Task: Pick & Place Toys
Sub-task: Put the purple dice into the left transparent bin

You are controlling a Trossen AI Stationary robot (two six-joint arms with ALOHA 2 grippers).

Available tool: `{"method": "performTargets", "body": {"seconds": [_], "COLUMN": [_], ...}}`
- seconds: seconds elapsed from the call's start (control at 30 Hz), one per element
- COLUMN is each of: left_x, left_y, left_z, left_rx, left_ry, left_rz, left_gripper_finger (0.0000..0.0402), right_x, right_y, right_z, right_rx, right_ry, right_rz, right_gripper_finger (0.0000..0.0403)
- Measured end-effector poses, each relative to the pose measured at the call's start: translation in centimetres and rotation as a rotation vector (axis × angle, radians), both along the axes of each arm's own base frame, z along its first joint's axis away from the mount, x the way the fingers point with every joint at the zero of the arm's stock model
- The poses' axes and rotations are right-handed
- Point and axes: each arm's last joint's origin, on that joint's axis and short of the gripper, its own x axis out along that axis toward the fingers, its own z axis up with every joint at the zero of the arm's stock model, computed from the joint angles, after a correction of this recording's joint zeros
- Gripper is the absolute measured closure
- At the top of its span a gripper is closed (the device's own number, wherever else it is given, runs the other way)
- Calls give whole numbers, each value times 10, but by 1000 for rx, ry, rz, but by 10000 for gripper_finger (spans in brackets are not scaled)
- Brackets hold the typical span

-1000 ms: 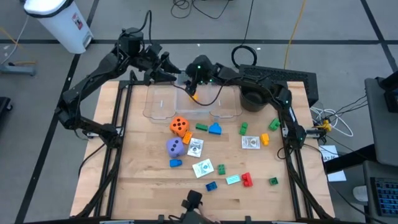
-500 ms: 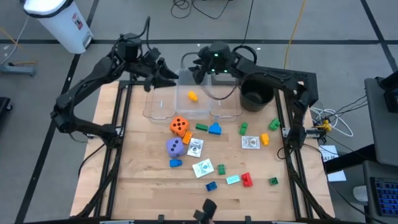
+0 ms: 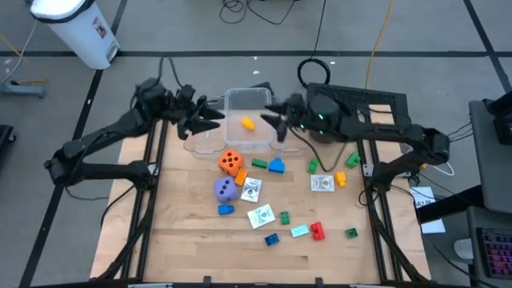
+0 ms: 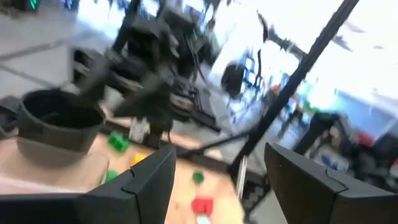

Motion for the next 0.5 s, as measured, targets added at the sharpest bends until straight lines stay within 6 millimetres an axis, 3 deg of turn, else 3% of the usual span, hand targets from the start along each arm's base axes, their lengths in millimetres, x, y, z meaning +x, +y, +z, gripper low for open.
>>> {"method": "performTargets", "body": {"seconds": [0.13, 0.23, 0.5], "left_x": [-6, -8, 8], "left_y": [-12, -21, -49], "left_z": [-18, -22, -24], "left_rx": [-57, -82, -167], "left_ry": [-82, -136, -180], "left_rz": [1, 4, 33], "left_gripper_finger": [153, 153, 153], "right_x": [-17, -29, -41], "right_y": [22, 36, 73], "right_z": [-6, -11, -25], "right_rx": [57, 85, 70], "right_ry": [-123, -124, 109], "right_rz": [59, 97, 211], "right_gripper_finger": [210, 211, 211]}}
